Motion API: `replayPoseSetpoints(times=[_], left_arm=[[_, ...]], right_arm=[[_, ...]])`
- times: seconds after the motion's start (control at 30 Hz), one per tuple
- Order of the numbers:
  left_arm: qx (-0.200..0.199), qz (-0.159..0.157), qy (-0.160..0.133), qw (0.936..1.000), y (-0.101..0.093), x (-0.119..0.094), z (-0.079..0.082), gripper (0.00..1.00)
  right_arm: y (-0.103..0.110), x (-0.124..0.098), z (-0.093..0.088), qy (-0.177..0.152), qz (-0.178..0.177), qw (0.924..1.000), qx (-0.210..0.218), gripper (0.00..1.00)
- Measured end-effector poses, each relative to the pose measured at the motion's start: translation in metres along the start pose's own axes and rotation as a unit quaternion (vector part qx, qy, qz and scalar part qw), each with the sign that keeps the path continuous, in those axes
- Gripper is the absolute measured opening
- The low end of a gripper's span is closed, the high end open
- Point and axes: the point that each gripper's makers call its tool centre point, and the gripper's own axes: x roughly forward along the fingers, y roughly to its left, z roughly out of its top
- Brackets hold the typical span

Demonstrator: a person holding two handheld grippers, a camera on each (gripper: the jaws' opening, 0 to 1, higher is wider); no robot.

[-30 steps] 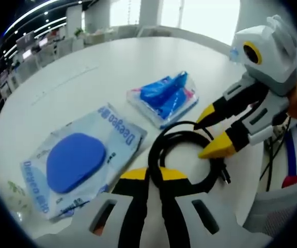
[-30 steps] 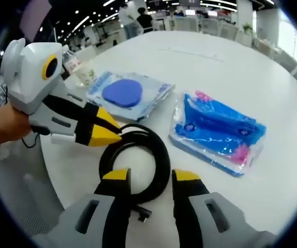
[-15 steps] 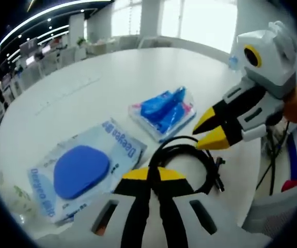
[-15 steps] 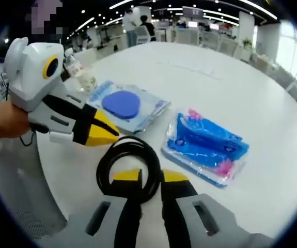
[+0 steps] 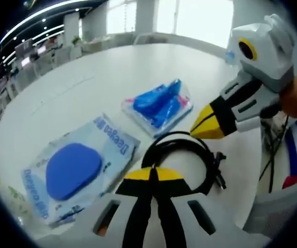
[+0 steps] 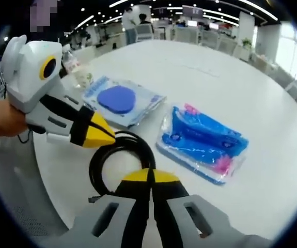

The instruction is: Arrange the tabletop items into an orderly group along one side of the table until the central work area is clear of visible clutter.

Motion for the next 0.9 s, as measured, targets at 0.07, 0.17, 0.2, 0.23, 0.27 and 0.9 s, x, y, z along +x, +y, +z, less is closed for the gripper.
replayPoseSetpoints(times=[0.07, 0.17, 0.2, 0.23, 0.27, 0.9], left_arm=[[-0.002, -0.001, 0.003, 1.0000, 0.001, 0.002, -0.003, 0.00], [-0.009, -0.005, 0.001, 0.9999, 0.001, 0.003, -0.003, 0.00], [-0.009, -0.005, 0.001, 0.9999, 0.001, 0.003, -0.003, 0.00], [-0.008, -0.005, 0.002, 1.0000, 0.000, 0.003, -0.003, 0.00], [-0.009, -0.005, 0.002, 0.9999, 0.000, 0.003, -0.003, 0.00], [-0.022, -0.010, -0.007, 0.9997, 0.001, 0.006, -0.004, 0.00]], right_arm=[[-0.001, 0.001, 0.000, 0.002, 0.001, 1.0000, 0.002, 0.01], [-0.002, 0.003, -0.002, 0.005, 0.003, 1.0000, 0.003, 0.01], [-0.002, 0.004, -0.002, 0.005, 0.003, 1.0000, 0.004, 0.01], [-0.003, 0.005, -0.002, 0.006, 0.003, 1.0000, 0.004, 0.01], [-0.003, 0.005, -0.003, 0.007, 0.003, 1.0000, 0.005, 0.01], [-0.004, 0.011, -0.012, 0.021, 0.002, 0.9997, 0.015, 0.01]])
